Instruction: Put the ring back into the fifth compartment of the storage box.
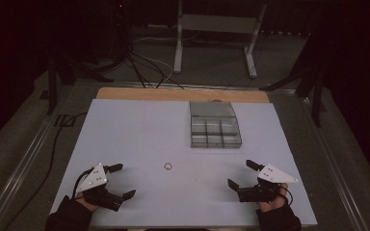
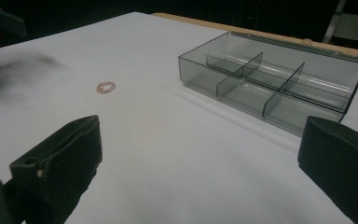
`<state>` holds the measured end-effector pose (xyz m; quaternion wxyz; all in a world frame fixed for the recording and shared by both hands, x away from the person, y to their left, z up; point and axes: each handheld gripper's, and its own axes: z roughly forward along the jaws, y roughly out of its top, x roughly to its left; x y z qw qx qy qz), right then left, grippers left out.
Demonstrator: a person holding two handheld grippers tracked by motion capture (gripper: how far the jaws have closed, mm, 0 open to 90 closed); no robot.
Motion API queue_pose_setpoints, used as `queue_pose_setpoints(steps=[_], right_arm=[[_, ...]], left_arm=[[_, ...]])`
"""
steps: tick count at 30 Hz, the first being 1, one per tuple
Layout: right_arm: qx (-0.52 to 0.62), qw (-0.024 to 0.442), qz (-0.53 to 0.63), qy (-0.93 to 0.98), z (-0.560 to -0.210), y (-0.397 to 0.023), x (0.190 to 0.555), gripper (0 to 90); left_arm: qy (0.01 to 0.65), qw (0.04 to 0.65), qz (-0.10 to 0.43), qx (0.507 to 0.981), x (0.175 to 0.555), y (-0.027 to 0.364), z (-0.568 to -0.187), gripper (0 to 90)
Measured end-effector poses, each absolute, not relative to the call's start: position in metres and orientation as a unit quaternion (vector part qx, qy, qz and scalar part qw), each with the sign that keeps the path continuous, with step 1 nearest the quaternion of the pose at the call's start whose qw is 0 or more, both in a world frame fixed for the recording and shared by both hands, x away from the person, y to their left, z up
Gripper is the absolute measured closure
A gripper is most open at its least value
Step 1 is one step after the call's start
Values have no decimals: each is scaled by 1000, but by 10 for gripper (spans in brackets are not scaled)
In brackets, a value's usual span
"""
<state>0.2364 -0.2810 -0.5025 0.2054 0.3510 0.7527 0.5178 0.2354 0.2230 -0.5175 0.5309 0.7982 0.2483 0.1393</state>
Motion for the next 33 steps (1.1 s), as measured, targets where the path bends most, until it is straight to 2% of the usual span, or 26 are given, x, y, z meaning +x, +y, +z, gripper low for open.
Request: queue_pose_setpoints(steps=[17, 33], right_arm=[[348, 207, 513, 757, -500, -279, 236, 0], [352, 211, 512, 755, -499, -277, 235, 0]], left_arm=[[249, 531, 125, 800, 236, 223, -517, 7], [243, 549, 110, 792, 243, 215, -499, 7]])
